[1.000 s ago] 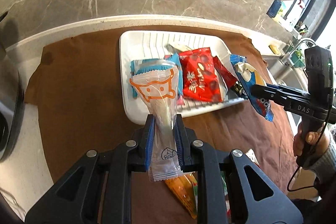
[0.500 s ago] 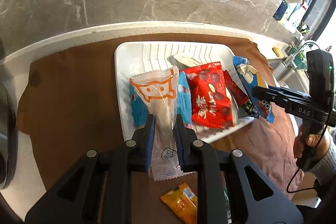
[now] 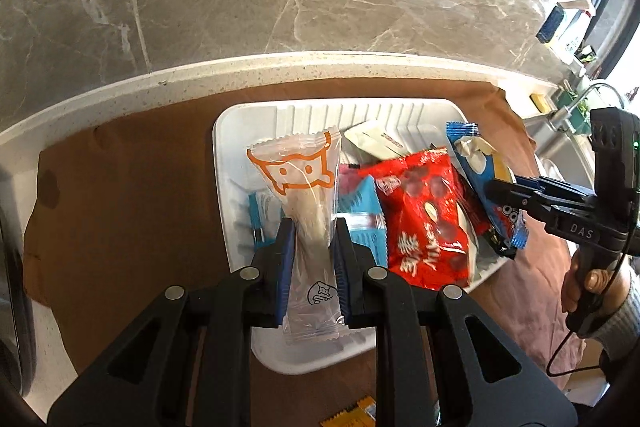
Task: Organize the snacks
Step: 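Release the clear packet into the tray from left tool while right tool releases Roll Cake packet, then grasp the green nut packet with left tool while right tool grasps the gold Home Pie packet, then drop the green nut packet in the tray from left tool while right tool drops Home Pie packet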
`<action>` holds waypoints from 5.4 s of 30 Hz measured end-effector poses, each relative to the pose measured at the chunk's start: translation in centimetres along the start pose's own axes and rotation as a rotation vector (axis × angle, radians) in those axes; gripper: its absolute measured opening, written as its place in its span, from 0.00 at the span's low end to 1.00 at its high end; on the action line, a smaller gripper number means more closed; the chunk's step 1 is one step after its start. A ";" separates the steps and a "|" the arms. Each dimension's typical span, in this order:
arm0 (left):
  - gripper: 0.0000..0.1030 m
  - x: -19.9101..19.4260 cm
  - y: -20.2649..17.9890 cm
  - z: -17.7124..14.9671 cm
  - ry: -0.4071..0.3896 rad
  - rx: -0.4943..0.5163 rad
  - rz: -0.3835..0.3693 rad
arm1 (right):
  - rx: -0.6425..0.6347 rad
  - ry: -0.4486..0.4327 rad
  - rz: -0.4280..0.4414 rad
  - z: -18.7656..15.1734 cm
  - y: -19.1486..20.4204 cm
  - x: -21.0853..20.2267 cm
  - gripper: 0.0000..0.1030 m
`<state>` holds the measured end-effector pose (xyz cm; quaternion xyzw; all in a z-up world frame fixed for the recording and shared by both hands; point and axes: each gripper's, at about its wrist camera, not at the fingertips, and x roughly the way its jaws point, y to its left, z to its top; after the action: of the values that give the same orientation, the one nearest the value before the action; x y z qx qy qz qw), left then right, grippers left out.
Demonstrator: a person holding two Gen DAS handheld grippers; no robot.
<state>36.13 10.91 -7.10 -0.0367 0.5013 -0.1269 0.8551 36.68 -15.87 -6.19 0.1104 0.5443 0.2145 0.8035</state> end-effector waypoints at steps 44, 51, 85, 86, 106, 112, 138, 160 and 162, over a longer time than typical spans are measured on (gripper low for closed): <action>0.20 -7.1 -0.4 -1.3 -0.133 -0.015 0.131 | -0.155 -0.119 -0.054 -1.9 5.1 -6.9 0.49; 0.26 -9.6 -1.6 -7.7 -0.082 -0.048 0.078 | -0.200 -0.006 -0.020 -8.0 7.4 -7.7 0.51; 0.50 -5.6 -12.0 -19.9 0.144 0.234 -0.041 | -0.257 0.214 -0.118 -18.9 8.8 -4.4 0.54; 0.50 -5.4 -12.2 -19.9 0.144 0.247 -0.033 | -0.263 0.212 -0.121 -18.9 8.9 -4.4 0.55; 0.51 -5.0 -15.5 -20.8 0.106 0.852 0.044 | -0.264 0.196 -0.091 -19.1 8.7 -4.6 0.59; 0.54 -3.8 -16.2 -21.2 0.131 0.964 0.016 | -0.266 0.197 -0.087 -19.1 8.7 -4.8 0.61; 0.39 -1.3 -11.8 -15.5 0.185 0.600 -0.196 | -0.214 0.101 -0.051 -15.7 7.3 -6.7 0.34; 0.49 1.5 -2.9 3.2 -0.058 0.167 -0.079 | -0.145 -0.076 -0.140 1.4 2.7 -1.4 0.36; 0.49 2.1 -2.9 3.6 -0.064 0.151 -0.078 | -0.152 -0.096 -0.145 1.3 2.7 -2.0 0.38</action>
<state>39.75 7.34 -6.56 0.0044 0.4607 -0.1962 0.8656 36.65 -14.37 -2.94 0.0195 0.4937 0.1908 0.8482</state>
